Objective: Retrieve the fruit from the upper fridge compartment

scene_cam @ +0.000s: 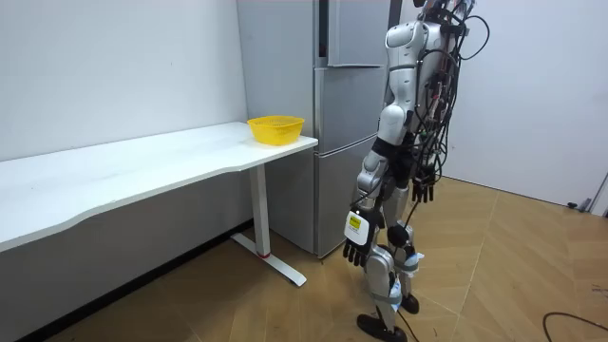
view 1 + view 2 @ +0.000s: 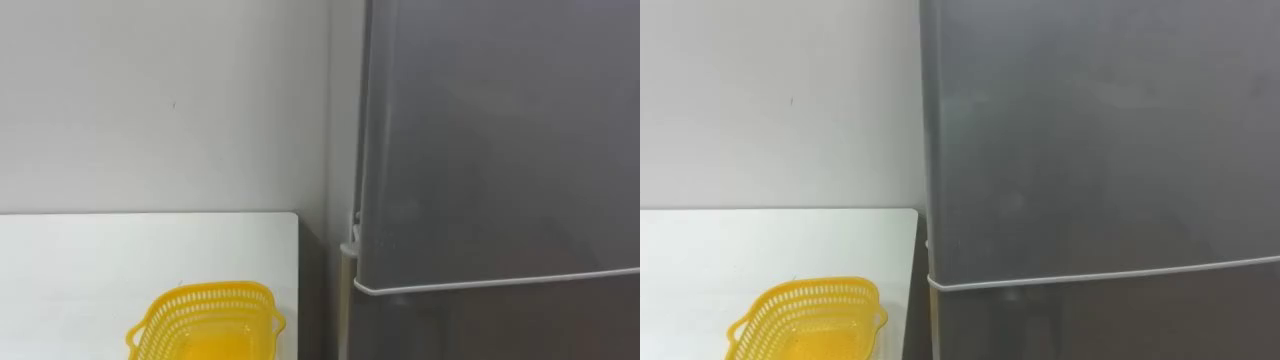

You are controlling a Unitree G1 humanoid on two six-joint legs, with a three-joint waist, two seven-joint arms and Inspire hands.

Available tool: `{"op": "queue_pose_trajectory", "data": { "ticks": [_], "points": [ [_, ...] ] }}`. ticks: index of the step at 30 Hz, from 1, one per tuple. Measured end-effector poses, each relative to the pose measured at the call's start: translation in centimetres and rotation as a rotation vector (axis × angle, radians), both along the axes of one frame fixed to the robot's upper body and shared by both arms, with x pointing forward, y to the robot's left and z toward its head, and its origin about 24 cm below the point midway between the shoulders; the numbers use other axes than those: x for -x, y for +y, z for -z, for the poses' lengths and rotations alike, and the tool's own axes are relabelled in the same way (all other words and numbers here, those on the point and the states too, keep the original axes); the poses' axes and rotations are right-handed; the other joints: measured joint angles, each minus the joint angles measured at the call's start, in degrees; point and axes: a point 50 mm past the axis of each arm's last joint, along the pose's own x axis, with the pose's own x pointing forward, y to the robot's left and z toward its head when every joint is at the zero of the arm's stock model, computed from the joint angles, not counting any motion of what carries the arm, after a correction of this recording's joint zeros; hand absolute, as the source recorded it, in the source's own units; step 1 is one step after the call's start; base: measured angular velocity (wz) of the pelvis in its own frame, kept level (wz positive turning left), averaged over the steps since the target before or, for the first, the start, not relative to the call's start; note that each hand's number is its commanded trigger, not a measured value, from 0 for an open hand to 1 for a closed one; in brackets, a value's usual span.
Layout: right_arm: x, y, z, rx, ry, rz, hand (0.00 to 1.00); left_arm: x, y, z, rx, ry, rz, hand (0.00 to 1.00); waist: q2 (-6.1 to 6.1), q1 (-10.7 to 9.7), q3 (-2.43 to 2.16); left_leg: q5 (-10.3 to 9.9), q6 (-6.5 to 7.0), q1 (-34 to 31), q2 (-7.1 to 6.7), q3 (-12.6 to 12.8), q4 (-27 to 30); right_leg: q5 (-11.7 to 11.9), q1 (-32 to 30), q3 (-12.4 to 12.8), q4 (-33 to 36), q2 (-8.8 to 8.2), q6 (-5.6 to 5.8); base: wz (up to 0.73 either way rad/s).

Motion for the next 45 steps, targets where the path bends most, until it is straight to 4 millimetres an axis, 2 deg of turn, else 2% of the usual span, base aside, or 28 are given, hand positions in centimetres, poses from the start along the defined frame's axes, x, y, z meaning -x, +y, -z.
{"op": "queue_pose_trajectory", "data": {
  "ticks": [12, 19, 29, 35, 38, 40, 45],
  "points": [
    [-0.4, 0.0, 0.0, -0.022, 0.008, -0.048, 0.0, -0.1, 0.0, 0.0, -0.006, 0.01, 0.046, 0.0, 0.47, 0.0, -0.15, 0.0, 0.0, -0.3, 0.01, 0.0, 0.1, 0.1, -0.5, -0.1, 0.5, 0.18, -0.07, 0.0],
    [0.0, 0.2, 0.0, -0.029, 0.018, -0.04, 0.0, 0.1, -0.1, 0.0, 0.002, 0.013, 0.043, 0.0, 0.38, -0.1, -0.08, 0.0, 0.0, 0.3, -0.01, 0.0, 0.1, -0.2, 0.2, -0.1, 0.5, -0.12, -0.1, 0.0],
    [0.1, 0.3, 0.1, -0.04, 0.024, -0.03, 0.0, 0.1, 0.1, 0.0, -0.044, -0.02, -0.043, 0.0, 1.02, 0.1, -0.21, 0.0, 0.0, 0.0, 0.05, 0.0, 0.1, -0.1, 0.1, 0.0, 0.3, 0.02, -0.14, 0.0],
    [0.1, 0.3, 0.1, -0.037, 0.021, -0.024, 0.0, 0.1, 0.5, -0.1, -0.108, -0.049, -0.169, 0.0, 1.09, 0.1, -0.21, 0.0, 0.0, 0.0, 0.05, 0.0, 0.1, -0.1, 0.1, -0.1, 0.2, 0.05, -0.17, 0.0],
    [0.1, 0.2, 0.0, -0.028, 0.012, 0.02, 0.0, 0.2, 1.0, -0.2, -0.152, -0.072, -0.303, 0.0, 1.05, 0.2, -0.18, 0.0, 0.0, 0.2, -0.01, -1.0, 0.1, -0.1, 0.4, -0.5, 0.6, -0.02, -0.2, 0.02],
    [0.5, 0.2, 0.0, -0.012, 0.017, 0.05, 0.0, 0.3, 1.7, -0.4, -0.214, -0.109, -0.481, 0.0, 1.0, 0.1, -0.11, 0.0, 0.0, 0.7, -0.11, -1.1, 0.1, -0.1, 1.3, -1.3, 0.5, -0.06, -0.18, 0.13],
    [0.6, 0.1, 0.0, 0.007, 0.019, 0.051, 0.0, -1.7, 2.5, -0.9, -0.337, -0.249, -0.707, 0.0, 1.1, 1.7, -0.11, 0.0, 0.0, 0.3, -0.18, -1.7, 0.1, -0.2, 1.1, -2.2, 0.1, -0.42, -0.15, 0.1]
  ]
}}
